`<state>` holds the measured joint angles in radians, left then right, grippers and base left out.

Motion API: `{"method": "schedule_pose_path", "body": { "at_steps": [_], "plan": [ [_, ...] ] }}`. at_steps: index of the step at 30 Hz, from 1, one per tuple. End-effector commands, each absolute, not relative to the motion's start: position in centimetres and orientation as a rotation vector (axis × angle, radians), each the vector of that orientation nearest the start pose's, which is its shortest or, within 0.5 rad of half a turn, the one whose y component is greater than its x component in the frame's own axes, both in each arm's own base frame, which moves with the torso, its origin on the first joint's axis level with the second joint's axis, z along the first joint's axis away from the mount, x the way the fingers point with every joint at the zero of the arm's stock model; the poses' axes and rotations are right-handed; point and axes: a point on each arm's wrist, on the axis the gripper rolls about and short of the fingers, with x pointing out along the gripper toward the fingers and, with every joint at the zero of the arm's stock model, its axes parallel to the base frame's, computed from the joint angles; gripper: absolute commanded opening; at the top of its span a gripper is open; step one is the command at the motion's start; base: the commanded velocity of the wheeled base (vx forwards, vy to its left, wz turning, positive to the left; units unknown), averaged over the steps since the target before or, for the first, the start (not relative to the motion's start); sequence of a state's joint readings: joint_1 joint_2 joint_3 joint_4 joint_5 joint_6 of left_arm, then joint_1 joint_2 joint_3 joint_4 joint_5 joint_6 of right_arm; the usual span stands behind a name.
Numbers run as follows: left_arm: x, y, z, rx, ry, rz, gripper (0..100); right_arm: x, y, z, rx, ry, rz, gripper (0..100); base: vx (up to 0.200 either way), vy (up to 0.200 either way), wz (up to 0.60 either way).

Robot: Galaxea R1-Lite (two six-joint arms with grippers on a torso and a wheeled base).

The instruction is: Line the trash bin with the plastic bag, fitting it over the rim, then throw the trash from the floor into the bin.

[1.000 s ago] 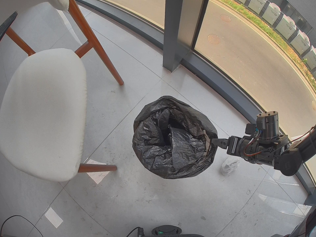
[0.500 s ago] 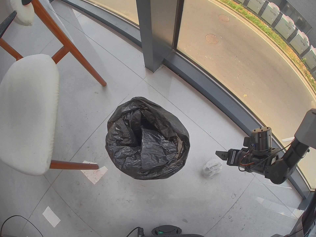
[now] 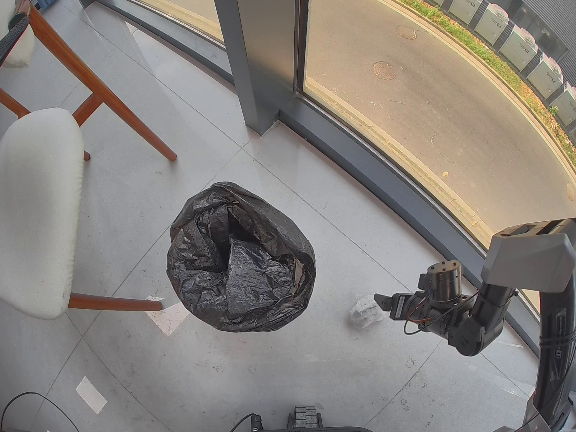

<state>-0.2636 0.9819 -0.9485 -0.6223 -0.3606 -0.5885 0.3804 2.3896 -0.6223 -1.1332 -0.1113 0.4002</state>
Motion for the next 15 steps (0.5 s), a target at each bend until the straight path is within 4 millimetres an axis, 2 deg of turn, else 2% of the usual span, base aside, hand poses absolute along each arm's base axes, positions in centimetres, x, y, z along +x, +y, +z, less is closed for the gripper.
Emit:
{"method": "schedule_pose_path", "body": {
  "at_steps": [1, 6, 11, 15],
  "plan": [
    [8.9, -3.2, 37.5, -0.524, -0.4, -0.762, 100, 31.9, 13.4, -7.3, 0.224, 0.72, 0.132, 100, -0.2, 0.0, 0.0],
    [9.0, -3.2, 37.4, -0.524, -0.396, -0.762, 100, 32.9, 14.5, -7.7, 0.301, 0.708, 0.129, 100, -0.2, 0.0, 0.0],
    [9.0, -3.2, 37.3, -0.524, -0.395, -0.763, 100, 33.8, 16.5, -7.4, 0.371, 0.668, 0.156, 100, 0.0, 0.0, 0.0],
    [9.0, -3.2, 37.3, -0.524, -0.395, -0.763, 100, 34.5, 17.1, -7.3, 0.376, 0.63, 0.143, 100, 0.0, 0.0, 0.0]
  ]
}}
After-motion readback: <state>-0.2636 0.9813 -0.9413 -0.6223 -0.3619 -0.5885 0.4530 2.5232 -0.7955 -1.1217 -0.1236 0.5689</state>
